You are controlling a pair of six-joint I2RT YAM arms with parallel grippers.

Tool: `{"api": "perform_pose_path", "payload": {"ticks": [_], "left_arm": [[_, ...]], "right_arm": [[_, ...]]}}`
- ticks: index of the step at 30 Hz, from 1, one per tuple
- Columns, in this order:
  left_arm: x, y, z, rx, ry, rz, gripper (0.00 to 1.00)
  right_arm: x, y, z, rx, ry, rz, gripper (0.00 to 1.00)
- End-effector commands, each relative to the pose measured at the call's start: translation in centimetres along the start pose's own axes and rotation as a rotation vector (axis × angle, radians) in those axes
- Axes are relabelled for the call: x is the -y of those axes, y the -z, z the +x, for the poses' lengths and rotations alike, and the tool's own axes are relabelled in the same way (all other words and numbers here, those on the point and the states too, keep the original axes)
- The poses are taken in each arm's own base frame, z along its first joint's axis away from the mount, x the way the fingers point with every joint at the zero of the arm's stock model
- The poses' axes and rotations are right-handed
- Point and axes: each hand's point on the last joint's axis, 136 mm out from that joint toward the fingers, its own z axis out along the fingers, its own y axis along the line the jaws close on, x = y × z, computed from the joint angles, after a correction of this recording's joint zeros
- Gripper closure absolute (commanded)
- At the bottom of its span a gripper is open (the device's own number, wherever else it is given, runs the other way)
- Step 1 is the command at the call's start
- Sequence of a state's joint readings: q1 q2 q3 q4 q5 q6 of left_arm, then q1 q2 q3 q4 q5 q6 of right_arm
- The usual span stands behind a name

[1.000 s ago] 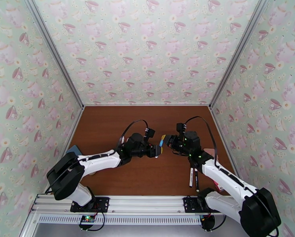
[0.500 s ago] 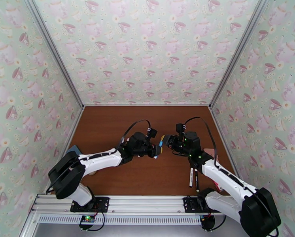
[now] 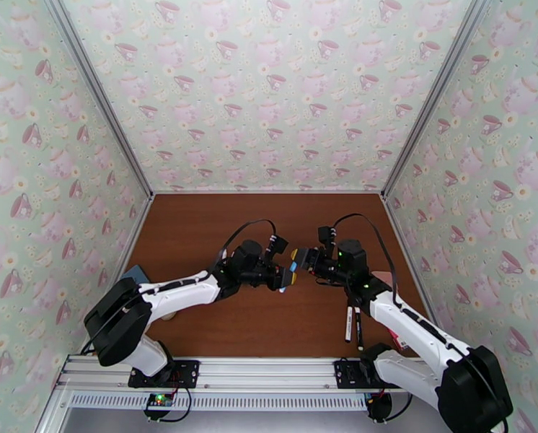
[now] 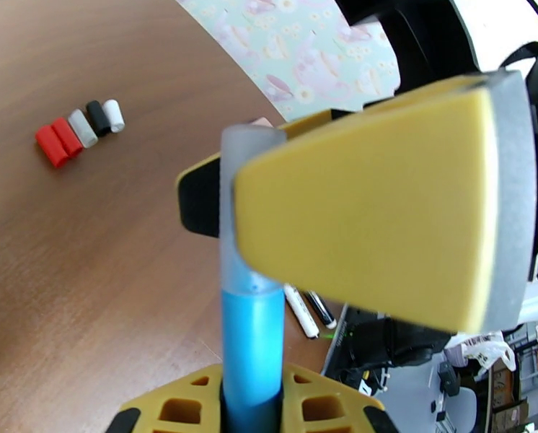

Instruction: Open the pen caps

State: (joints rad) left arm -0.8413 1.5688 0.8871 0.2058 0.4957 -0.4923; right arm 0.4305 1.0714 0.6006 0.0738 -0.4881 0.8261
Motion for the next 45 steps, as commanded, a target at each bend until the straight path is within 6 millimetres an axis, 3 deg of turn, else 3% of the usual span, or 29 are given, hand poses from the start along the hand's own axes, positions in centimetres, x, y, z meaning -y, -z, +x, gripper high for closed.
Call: {"api": "perform_pose_path", "payload": {"ticks": [1,14,21,24,31,35,39,45], "left_arm": [[1.1,0.4,0.1,-0.007,-0.033,0.044,0.92],[1.1,0.1,0.1,0.001,-0.040,0.034,0.92],[0.9,0.1,0.9,-0.028,-0.071,-0.011,0.92],[0.1,-0.3,2.1,-0.075,-0.111,-0.096,0.92],[-1.8,-0.2,3.6,-0.094,-0.241,-0.369,0.93],[0.5,-0.4,3.3,-0.078,-0.190,-0.216,0.95],[2.7,0.6,2.5,-0.052,-0.103,0.001,0.95],[4.4,1.9,3.0,-0.080,-0.043,0.196,0.95]], "right_arm": [[-1.8,0.1,-0.9,0.003,0.020,-0.063,0.57],[-1.6,-0.3,-0.7,-0.011,-0.003,-0.065,0.74],[-1.6,-0.1,-1.1,0.003,-0.004,-0.056,0.89],[-1.7,0.1,-1.7,0.016,-0.011,-0.052,0.91],[1.0,1.5,-3.8,0.093,-0.067,0.108,0.95],[0.5,1.7,-4.3,0.102,-0.056,0.082,0.97],[-1.6,2.1,-4.7,0.091,0.004,-0.033,0.99],[-4.1,3.7,-6.0,0.119,0.084,-0.147,0.99]]}}
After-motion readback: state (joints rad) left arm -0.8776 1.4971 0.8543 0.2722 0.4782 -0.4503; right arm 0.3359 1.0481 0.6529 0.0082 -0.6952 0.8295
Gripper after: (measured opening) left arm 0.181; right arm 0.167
